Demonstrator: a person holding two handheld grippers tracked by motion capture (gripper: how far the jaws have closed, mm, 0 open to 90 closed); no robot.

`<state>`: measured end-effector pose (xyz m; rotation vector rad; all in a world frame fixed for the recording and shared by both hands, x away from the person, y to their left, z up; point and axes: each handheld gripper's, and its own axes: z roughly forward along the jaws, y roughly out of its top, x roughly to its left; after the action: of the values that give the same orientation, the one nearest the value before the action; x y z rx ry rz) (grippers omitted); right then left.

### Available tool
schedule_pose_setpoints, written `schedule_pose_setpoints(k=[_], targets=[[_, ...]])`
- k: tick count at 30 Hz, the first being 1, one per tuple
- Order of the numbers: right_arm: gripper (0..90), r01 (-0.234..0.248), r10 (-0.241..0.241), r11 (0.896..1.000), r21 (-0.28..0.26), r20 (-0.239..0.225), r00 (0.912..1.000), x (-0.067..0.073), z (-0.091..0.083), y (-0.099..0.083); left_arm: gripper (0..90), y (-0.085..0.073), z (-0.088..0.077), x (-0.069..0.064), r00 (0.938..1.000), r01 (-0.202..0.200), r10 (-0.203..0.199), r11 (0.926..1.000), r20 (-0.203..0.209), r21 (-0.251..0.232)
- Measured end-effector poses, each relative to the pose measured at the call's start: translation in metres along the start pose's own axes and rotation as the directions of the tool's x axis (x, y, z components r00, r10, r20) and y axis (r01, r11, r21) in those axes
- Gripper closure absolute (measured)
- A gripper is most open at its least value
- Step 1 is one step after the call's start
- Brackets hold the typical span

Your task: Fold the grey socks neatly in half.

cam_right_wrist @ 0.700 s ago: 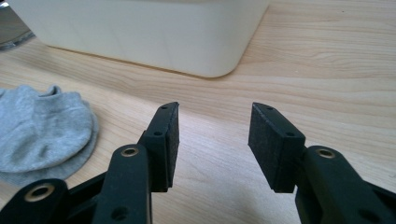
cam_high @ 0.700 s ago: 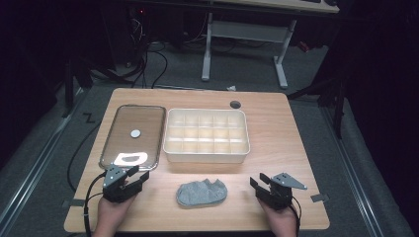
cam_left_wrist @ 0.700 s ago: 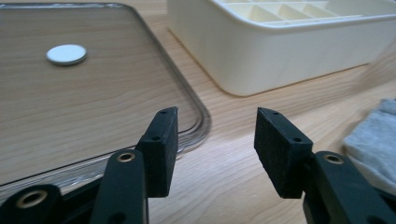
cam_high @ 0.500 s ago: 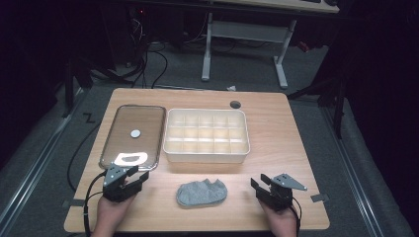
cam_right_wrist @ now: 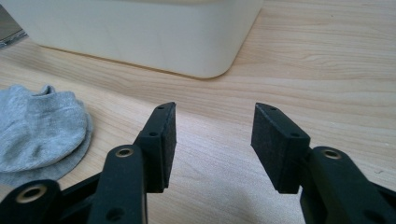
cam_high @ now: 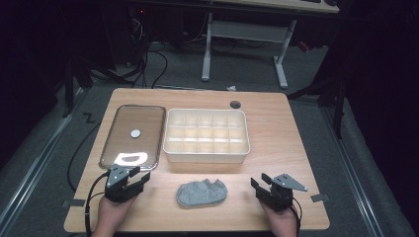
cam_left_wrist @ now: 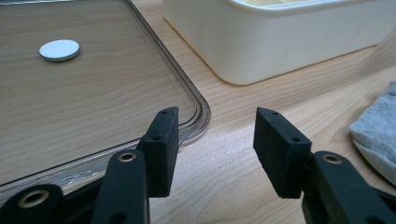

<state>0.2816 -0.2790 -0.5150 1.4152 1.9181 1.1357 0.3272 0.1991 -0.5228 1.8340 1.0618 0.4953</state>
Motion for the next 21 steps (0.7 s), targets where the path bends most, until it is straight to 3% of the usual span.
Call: schedule_pose_setpoints(k=[4,7,9,11,14,17,21], targets=[[45.9,-0.005,0.005,1.0,-0.017,-0.023,0.9997,0.005,-0.003,0.004,49.6,0.001,0.0,-0.005,0.9998,-0.011,0.011,0.9999,0.014,0.005],[44.7,0.011,-0.012,0.999,-0.031,-0.038,0.9992,0.017,-0.007,0.01,49.7,0.006,-0.002,-0.018,0.9985,-0.034,0.035,0.9994,0.042,-0.009],[44.9,0.046,-0.048,0.998,-0.037,-0.054,0.9974,0.029,-0.01,0.014,50.4,0.011,-0.003,-0.033,0.9947,-0.085,0.086,0.9962,0.056,-0.015],[44.9,0.072,-0.075,0.997,-0.041,-0.085,0.9935,0.042,-0.01,0.017,51.9,0.013,-0.004,-0.045,0.9911,-0.111,0.113,0.9935,0.072,-0.023],[44.9,0.113,-0.114,0.994,-0.015,-0.128,0.9853,0.062,-0.004,0.016,54.6,0.014,-0.001,-0.061,0.9849,-0.14,0.141,0.9901,0.101,-0.012],[45.1,0.144,-0.142,0.99,0.004,-0.149,0.9787,0.074,0.002,0.013,57.4,0.015,0.003,-0.073,0.979,-0.164,0.162,0.9865,0.123,-0.001],[49.1,0.158,-0.15,0.987,0.028,-0.188,0.9706,0.083,0.009,0.011,67.9,0.014,0.006,-0.093,0.9687,-0.189,0.184,0.9817,0.167,0.019]])
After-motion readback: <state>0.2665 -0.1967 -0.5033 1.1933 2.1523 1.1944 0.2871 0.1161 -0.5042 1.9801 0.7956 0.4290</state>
